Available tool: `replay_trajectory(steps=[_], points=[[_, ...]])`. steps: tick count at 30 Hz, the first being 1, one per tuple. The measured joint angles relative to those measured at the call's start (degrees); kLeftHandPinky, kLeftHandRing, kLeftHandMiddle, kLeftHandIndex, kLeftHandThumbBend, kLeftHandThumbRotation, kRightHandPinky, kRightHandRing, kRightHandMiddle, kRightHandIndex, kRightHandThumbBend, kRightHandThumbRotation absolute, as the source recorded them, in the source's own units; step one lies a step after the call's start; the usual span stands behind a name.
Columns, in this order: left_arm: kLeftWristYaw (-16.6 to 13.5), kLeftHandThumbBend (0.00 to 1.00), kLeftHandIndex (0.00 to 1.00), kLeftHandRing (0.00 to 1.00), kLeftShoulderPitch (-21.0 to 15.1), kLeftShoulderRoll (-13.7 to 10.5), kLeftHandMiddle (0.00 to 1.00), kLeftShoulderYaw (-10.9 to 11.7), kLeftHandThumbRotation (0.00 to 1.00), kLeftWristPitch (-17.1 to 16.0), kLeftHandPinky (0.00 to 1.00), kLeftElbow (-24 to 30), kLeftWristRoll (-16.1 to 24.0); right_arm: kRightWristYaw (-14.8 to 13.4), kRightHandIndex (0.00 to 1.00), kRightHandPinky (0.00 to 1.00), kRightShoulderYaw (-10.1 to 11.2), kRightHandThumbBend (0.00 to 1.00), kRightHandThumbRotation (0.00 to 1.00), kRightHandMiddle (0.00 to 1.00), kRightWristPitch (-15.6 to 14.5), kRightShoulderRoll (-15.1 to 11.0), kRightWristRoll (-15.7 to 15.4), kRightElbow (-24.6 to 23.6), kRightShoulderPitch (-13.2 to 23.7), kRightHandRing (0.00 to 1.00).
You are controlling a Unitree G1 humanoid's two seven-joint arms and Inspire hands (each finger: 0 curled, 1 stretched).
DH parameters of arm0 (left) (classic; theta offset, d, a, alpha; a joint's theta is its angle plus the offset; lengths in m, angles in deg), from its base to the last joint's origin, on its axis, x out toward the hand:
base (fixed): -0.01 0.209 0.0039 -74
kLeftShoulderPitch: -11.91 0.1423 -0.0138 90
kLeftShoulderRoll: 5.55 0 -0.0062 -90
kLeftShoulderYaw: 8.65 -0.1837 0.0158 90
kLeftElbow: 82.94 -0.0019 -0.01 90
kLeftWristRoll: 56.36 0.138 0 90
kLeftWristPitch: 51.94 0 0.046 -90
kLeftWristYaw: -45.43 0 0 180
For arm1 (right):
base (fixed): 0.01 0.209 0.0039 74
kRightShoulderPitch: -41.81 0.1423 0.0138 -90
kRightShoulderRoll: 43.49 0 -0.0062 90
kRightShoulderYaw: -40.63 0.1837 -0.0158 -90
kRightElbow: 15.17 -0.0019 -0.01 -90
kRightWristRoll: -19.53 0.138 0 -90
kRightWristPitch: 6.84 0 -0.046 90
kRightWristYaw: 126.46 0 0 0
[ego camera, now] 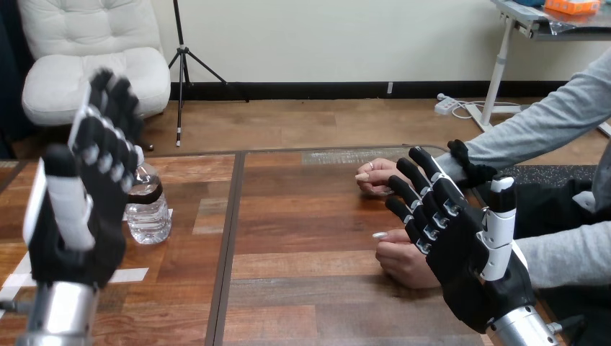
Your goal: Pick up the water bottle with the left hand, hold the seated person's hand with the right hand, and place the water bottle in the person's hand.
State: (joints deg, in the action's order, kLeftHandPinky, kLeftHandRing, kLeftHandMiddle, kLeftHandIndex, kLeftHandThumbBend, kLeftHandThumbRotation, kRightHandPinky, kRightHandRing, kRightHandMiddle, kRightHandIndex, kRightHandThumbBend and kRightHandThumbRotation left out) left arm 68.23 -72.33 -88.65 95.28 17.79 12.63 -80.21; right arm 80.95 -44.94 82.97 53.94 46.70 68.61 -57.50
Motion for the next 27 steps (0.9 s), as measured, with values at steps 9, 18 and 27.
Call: replay_trajectory(steps=[9,18,27], points=[[-0.61,0.99,0.98,1.00,-4.79,-0.17,1.00,1.22,0.97,-1.43,1.00,-2.49,0.25,-0.17,1.00,1.00,0.00,0.94,1.00,1.00,-0.07,-0.02,-0.02,0.00,0.00,1.00],[-0.14,0.99,0.97,1.00,-8.56,-1.54,1.00,2.65,0.96,-3.11,1.00,-5.84,0.32,-0.42,1.00,1.00,-0.01,0.93,1.00,1.00,-0.12,-0.02,-0.02,0.00,0.00,1.00],[-0.02,0.99,0.98,1.00,-11.76,-2.68,1.00,4.14,0.96,-3.94,1.00,-8.92,0.21,-0.41,1.00,1.00,-0.03,0.93,1.00,1.00,-0.27,-0.02,-0.02,0.00,0.01,1.00]])
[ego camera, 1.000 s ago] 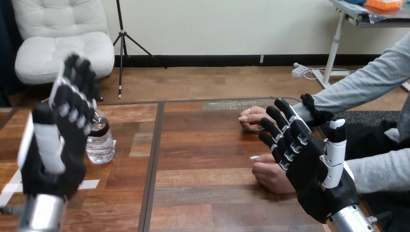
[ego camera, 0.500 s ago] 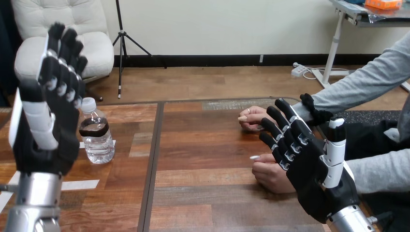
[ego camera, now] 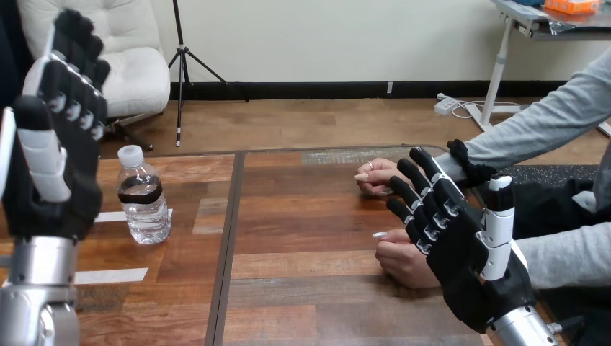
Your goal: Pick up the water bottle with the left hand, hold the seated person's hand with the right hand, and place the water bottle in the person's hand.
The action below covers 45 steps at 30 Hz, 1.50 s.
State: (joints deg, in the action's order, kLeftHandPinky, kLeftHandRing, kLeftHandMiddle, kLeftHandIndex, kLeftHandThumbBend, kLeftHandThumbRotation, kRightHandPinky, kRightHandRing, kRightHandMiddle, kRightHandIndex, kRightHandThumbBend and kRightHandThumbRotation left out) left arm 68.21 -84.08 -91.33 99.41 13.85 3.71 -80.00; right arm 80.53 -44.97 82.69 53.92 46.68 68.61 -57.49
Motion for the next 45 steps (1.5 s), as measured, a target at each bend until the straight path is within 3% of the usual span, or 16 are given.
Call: replay_trajectory(steps=[24,45], points=[[-1.45,0.97,1.00,1.00,-7.94,-3.42,1.00,1.22,0.99,-0.06,1.00,-8.64,2.55,-0.09,1.00,1.00,0.02,0.93,1.00,1.00,-0.30,-0.02,-0.02,0.00,0.02,1.00],[-1.36,0.93,1.00,1.00,-16.58,-7.51,1.00,1.46,1.00,-2.22,1.00,-23.88,5.91,-0.09,1.00,1.00,0.03,0.93,1.00,1.00,-0.61,-0.10,-0.02,-0.01,0.03,1.00]])
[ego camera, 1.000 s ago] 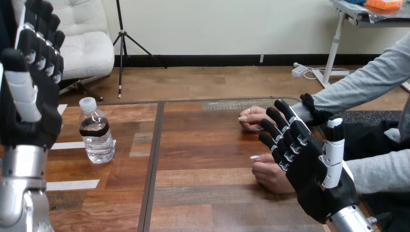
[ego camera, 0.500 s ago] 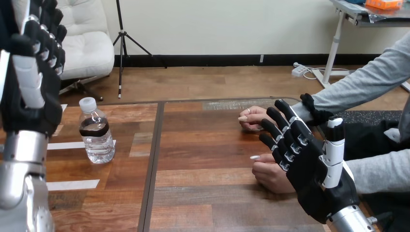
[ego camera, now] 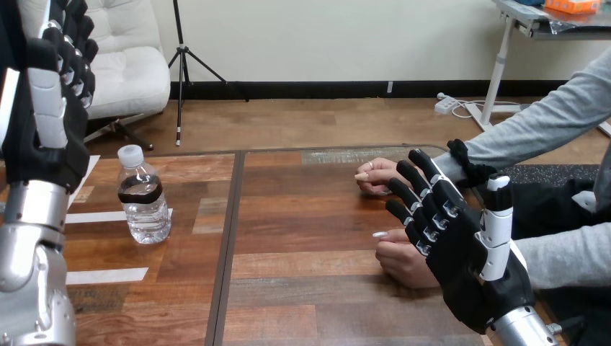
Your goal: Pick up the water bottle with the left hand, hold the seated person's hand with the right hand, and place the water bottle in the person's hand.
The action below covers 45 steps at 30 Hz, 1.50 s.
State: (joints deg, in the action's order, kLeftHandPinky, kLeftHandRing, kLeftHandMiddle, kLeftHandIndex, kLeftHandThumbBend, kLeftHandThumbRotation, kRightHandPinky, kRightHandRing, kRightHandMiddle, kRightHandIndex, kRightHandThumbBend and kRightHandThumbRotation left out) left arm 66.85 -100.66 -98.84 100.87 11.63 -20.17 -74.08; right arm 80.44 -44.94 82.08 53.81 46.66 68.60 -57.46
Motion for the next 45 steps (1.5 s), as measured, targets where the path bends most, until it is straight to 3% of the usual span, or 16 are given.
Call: replay_trajectory(steps=[21,45], points=[[-1.88,0.97,1.00,1.00,-7.64,-2.56,1.00,0.14,1.00,-1.77,1.00,-14.53,2.72,-0.12,1.00,1.00,0.01,0.94,1.00,1.00,-0.16,-0.06,0.00,-0.21,0.01,1.00],[-3.21,0.89,1.00,1.00,-14.31,-3.46,1.00,0.12,1.00,-2.71,1.00,-27.09,4.42,-0.47,1.00,1.00,0.01,0.95,1.00,1.00,-0.32,-0.09,0.00,-1.73,0.02,1.00]])
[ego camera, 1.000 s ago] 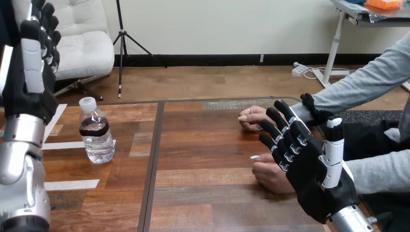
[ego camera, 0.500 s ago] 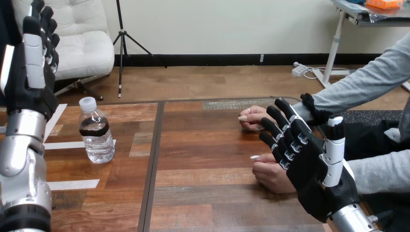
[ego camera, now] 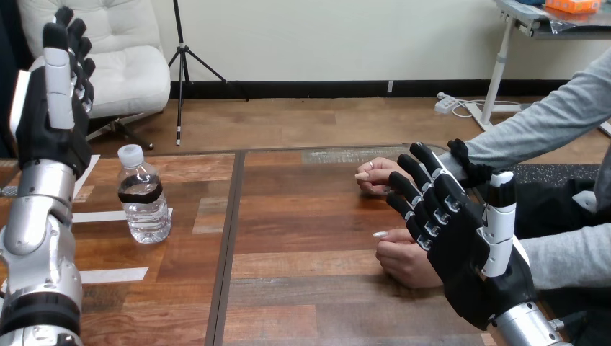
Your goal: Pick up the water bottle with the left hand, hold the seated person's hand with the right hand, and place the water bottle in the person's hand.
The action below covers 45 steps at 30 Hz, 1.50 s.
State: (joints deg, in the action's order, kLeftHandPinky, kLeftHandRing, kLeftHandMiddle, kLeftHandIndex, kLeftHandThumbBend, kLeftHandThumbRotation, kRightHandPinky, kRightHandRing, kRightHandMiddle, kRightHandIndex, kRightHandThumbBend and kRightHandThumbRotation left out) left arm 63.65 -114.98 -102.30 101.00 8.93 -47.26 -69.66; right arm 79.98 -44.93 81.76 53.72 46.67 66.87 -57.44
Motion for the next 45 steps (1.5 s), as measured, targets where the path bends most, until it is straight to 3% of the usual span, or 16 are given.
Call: replay_trajectory(steps=[30,45], points=[[-3.18,0.84,1.00,1.00,-6.25,-1.61,1.00,-0.04,1.00,2.09,1.00,-11.01,0.60,0.06,1.00,1.00,0.03,0.96,1.00,1.00,0.00,0.01,0.00,0.00,0.02,1.00],[-4.68,0.76,1.00,1.00,-7.17,-1.61,1.00,-0.57,1.00,4.18,1.00,-14.72,1.89,0.06,1.00,1.00,0.03,0.96,1.00,1.00,0.00,0.01,-0.01,0.00,0.06,1.00]])
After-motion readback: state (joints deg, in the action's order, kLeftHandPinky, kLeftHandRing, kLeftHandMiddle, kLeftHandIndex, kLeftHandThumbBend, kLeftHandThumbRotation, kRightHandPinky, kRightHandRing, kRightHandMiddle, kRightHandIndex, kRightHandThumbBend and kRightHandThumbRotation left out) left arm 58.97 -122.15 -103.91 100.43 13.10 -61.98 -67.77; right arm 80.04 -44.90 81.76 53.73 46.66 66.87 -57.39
